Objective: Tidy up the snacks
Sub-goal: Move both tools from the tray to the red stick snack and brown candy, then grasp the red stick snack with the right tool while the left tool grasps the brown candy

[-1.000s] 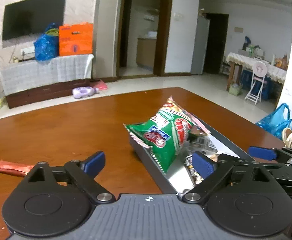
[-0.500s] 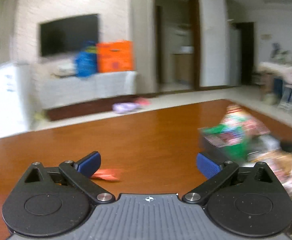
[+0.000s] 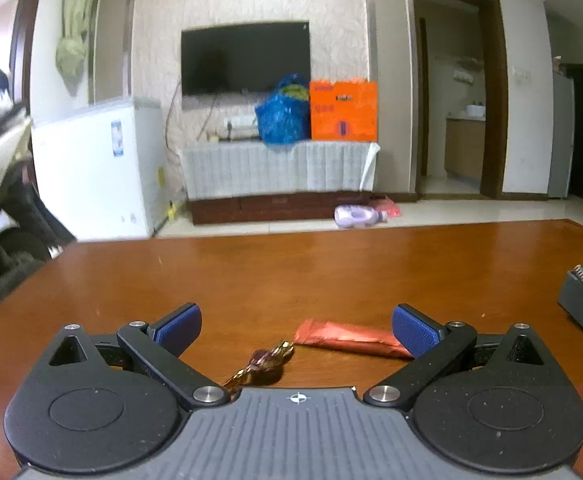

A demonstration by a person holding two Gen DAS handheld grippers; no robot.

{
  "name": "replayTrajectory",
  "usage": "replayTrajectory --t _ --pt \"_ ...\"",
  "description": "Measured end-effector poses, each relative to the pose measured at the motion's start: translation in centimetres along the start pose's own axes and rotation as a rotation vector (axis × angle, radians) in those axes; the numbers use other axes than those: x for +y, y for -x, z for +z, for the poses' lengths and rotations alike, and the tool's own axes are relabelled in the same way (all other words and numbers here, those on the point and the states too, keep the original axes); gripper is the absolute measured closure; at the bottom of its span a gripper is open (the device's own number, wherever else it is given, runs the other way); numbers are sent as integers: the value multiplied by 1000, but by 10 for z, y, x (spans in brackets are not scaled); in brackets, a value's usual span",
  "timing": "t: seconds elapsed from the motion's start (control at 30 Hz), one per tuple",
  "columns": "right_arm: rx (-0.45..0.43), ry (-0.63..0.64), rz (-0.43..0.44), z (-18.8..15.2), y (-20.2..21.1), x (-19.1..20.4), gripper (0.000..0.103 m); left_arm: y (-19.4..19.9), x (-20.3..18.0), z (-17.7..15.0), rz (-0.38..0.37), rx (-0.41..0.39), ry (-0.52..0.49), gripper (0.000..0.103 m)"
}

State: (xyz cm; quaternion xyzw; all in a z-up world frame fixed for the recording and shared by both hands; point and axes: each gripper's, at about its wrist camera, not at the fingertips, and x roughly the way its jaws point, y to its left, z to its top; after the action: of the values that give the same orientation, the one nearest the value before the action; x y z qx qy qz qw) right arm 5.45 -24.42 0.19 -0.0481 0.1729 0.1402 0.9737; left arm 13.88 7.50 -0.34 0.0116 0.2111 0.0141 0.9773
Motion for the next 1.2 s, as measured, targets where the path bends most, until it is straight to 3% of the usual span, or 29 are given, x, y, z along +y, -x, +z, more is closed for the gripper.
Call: replayTrajectory --t 0.1,0.2,0.27,0.47,0.8,0.97,1.03,1.2 --pt "35 89 61 6 -33 24 13 -11 12 -2 -23 45 -1 5" --pt "76 144 98 15 -67 42 13 -13 19 -6 15 45 -16 6" --pt "106 148 128 21 -91 51 13 -15 23 -9 28 60 2 13" --pt "192 254 147 29 -160 81 13 -28 33 -14 12 119 52 22" --pt "270 281 245 33 -226 100 13 -41 34 -16 -10 165 76 34" --pt "253 292 261 31 -243 102 14 -52 43 -16 -17 202 132 39" --pt "244 288 262 30 -247 101 18 -55 44 -16 -16 214 149 40" --pt "228 275 305 27 -243 104 53 -55 44 -17 -19 213 147 46"
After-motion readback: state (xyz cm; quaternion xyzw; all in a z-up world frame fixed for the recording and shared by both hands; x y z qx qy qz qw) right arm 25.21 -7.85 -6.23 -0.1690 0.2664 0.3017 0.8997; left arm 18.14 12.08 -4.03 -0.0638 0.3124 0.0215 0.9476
